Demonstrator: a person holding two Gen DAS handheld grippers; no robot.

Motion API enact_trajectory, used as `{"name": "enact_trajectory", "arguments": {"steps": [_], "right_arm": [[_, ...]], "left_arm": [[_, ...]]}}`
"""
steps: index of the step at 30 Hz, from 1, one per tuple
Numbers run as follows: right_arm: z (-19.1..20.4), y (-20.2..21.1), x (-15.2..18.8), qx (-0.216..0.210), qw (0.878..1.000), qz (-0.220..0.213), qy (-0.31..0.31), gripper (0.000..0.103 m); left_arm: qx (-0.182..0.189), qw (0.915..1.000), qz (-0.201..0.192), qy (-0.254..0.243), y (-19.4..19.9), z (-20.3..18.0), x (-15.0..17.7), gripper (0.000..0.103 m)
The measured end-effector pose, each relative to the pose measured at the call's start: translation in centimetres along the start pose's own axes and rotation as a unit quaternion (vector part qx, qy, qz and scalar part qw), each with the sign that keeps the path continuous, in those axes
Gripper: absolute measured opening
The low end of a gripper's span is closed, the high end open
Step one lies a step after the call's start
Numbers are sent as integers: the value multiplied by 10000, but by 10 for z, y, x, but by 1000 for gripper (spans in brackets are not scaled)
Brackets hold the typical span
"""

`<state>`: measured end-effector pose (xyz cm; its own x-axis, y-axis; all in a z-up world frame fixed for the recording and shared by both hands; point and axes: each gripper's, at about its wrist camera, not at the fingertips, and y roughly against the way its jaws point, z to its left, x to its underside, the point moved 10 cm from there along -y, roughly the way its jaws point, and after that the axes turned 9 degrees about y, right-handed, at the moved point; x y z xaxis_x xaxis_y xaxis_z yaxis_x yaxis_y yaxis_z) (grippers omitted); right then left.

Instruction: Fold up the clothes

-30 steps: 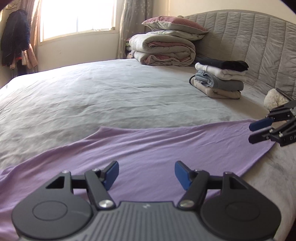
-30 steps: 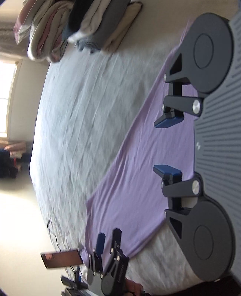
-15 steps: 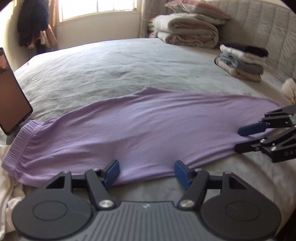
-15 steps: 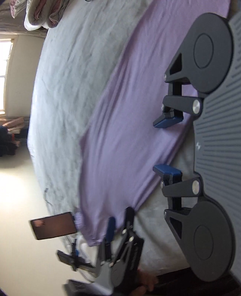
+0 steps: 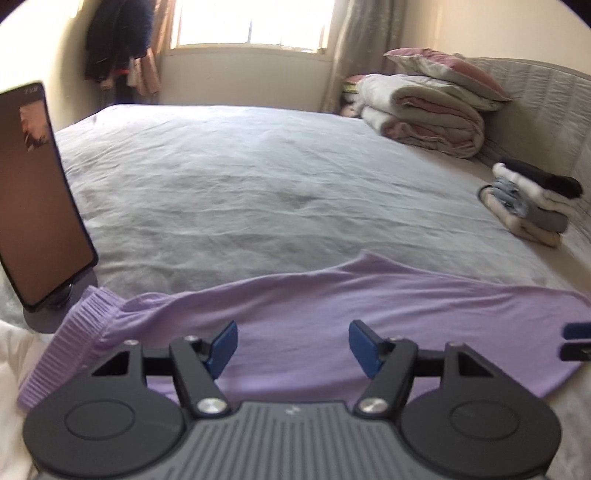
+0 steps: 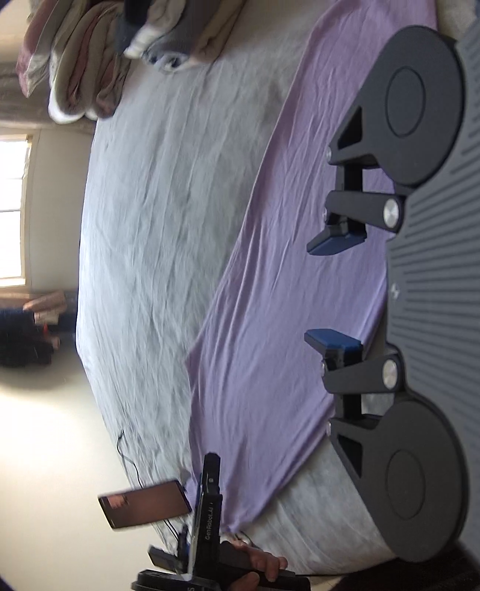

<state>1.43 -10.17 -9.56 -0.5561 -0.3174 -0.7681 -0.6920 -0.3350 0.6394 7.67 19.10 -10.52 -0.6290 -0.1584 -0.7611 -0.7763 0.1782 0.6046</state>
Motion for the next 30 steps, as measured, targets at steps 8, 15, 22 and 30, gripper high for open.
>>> {"name": "enact_trajectory", "arguments": {"steps": [8, 15, 22, 30], "right_arm": [[-53, 12, 37, 675, 9959, 392, -448, 48], [-99, 39, 51, 1228, 9794, 449, -1536, 49], [-131, 71, 69, 1756, 9566, 575, -2252, 53], [-180, 97, 88, 2641, 9220, 626, -2762, 57]], "left_arm": [[-1192, 9925, -170, 221, -7, 41, -6, 69], [-807, 9881, -150, 1300, 11, 33, -21, 69], [-340, 9876, -345, 1491, 6, -3, -2, 76], [-406, 9909, -446, 1200, 7, -15, -3, 76]]}}
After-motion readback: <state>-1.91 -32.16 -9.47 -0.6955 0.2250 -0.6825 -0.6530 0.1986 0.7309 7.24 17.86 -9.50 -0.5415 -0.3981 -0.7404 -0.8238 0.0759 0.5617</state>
